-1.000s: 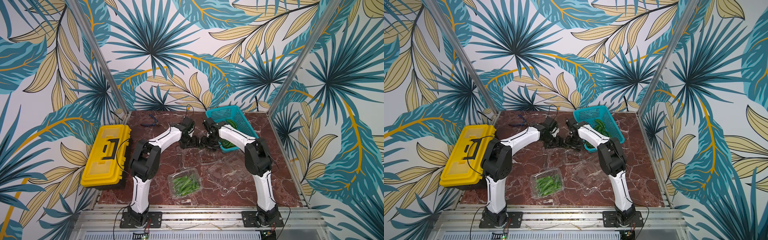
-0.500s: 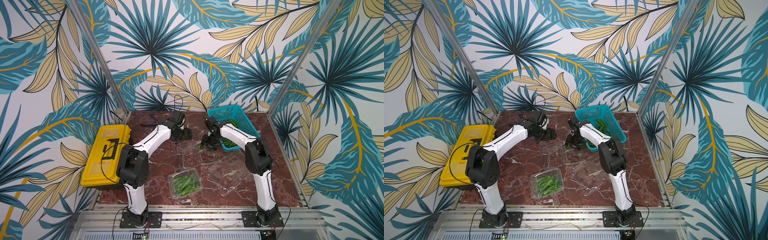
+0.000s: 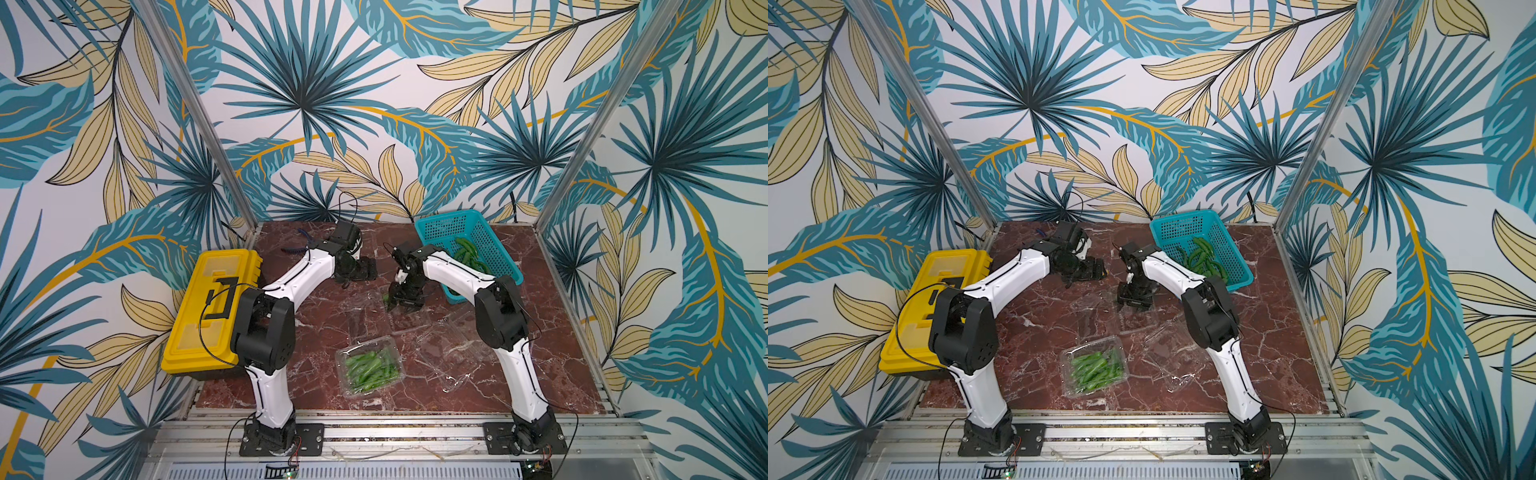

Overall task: Take small green peppers out of containers
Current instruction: Move the packing box to the center of the board, then adjust the packing box at the center of the board.

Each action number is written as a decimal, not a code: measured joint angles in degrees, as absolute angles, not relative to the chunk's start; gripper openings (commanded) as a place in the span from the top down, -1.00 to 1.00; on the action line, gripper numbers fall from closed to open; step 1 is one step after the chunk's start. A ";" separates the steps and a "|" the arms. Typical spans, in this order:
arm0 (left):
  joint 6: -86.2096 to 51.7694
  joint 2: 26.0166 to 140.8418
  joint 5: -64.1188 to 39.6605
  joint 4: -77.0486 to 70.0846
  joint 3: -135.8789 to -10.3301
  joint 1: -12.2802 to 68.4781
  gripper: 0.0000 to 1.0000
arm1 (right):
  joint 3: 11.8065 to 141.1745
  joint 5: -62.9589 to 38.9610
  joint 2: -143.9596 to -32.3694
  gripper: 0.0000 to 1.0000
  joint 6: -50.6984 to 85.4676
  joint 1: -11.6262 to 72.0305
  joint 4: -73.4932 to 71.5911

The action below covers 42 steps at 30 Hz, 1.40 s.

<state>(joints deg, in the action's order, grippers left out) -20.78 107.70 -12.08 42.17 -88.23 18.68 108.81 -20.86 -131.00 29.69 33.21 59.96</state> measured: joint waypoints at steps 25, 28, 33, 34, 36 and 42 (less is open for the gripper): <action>-19.07 110.00 -14.15 41.76 -83.72 19.79 -0.79 | 106.19 -8.84 -121.71 -0.22 24.82 33.04 61.63; -20.69 107.33 -13.89 41.89 -80.47 19.79 -0.78 | 108.16 -5.56 -123.76 -0.27 24.95 33.04 62.02; -22.61 102.43 -13.76 42.19 -75.88 19.79 -0.75 | 109.40 -1.50 -126.82 -0.30 24.95 33.04 63.18; -22.94 101.97 -13.85 42.26 -75.16 19.79 -0.75 | 109.40 -1.15 -127.09 -0.31 24.95 33.04 63.33; -23.66 101.58 -14.02 42.50 -73.45 19.84 -0.74 | 109.40 -0.40 -127.55 -0.31 24.84 33.06 63.59; -25.19 102.13 -14.17 44.21 -69.69 20.32 -0.72 | 109.40 -0.47 -128.42 -0.32 24.82 33.06 63.92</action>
<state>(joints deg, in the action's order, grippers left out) -25.19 102.13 -14.17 44.21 -69.69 20.32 109.40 -0.47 -128.42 24.82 33.06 63.92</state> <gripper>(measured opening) 0.864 0.657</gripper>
